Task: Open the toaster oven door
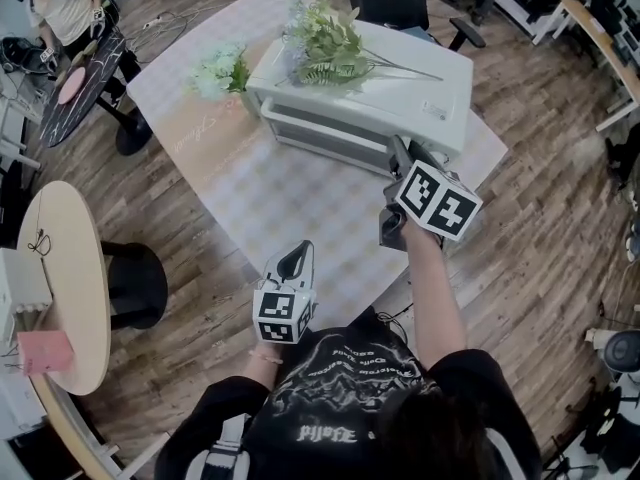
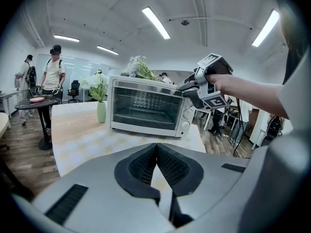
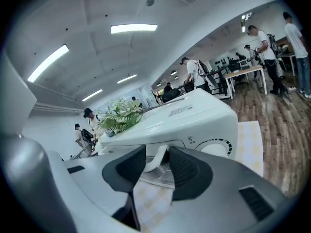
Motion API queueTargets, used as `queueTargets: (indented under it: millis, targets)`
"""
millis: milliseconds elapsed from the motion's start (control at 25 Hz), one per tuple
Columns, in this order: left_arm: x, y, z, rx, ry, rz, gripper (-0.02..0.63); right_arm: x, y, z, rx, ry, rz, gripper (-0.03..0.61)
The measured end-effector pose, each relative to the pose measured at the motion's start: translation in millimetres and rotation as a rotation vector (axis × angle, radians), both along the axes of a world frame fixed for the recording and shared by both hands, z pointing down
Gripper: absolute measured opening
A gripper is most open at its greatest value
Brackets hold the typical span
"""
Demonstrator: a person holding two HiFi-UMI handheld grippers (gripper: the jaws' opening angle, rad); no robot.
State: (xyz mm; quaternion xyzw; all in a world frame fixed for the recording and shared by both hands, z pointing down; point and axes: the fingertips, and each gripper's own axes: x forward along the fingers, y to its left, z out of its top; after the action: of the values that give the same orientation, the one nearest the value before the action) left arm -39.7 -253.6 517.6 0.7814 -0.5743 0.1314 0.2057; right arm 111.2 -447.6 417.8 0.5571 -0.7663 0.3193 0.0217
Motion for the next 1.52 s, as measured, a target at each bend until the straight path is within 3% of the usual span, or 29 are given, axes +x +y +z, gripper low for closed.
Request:
queueTargets:
  millis: [840,1520]
  targets:
    - [-25,19,8,-0.016,-0.002,-0.011,0.02,-13,43,12,-0.007,0.083,-0.027,0.146]
    - [-49,36,13,-0.013,-0.014,0.004,0.02,-18,88,28,-0.038,0.129,0.067,0.089]
